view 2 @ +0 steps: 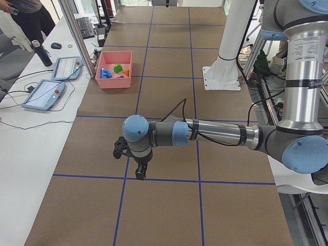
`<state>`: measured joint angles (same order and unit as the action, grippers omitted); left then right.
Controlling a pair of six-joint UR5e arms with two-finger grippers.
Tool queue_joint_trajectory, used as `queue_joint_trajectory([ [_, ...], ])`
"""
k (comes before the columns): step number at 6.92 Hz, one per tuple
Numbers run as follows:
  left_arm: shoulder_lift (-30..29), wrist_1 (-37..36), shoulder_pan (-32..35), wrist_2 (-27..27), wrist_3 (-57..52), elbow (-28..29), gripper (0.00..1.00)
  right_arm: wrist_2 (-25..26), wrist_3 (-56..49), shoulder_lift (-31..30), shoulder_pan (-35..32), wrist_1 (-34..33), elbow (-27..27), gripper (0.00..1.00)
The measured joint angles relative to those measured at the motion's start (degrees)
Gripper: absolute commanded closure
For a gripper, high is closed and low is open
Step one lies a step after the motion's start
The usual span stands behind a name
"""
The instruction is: Put all blocks into box
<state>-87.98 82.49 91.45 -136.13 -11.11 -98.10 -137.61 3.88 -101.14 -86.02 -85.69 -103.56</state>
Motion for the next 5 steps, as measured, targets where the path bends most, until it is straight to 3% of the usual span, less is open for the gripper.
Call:
queue_joint_trajectory([
  [2, 0.3, -0.1, -0.1, 1.8, 0.6, 0.0, 0.0, 0.5, -6.9, 1.0, -0.2, -6.0, -0.2, 0.0],
  [5, 0.8, -0.2, -0.1, 2.2, 0.8, -0.5, 0.0, 0.9, -8.7, 1.2, -1.0, -7.9, -1.0, 0.0],
])
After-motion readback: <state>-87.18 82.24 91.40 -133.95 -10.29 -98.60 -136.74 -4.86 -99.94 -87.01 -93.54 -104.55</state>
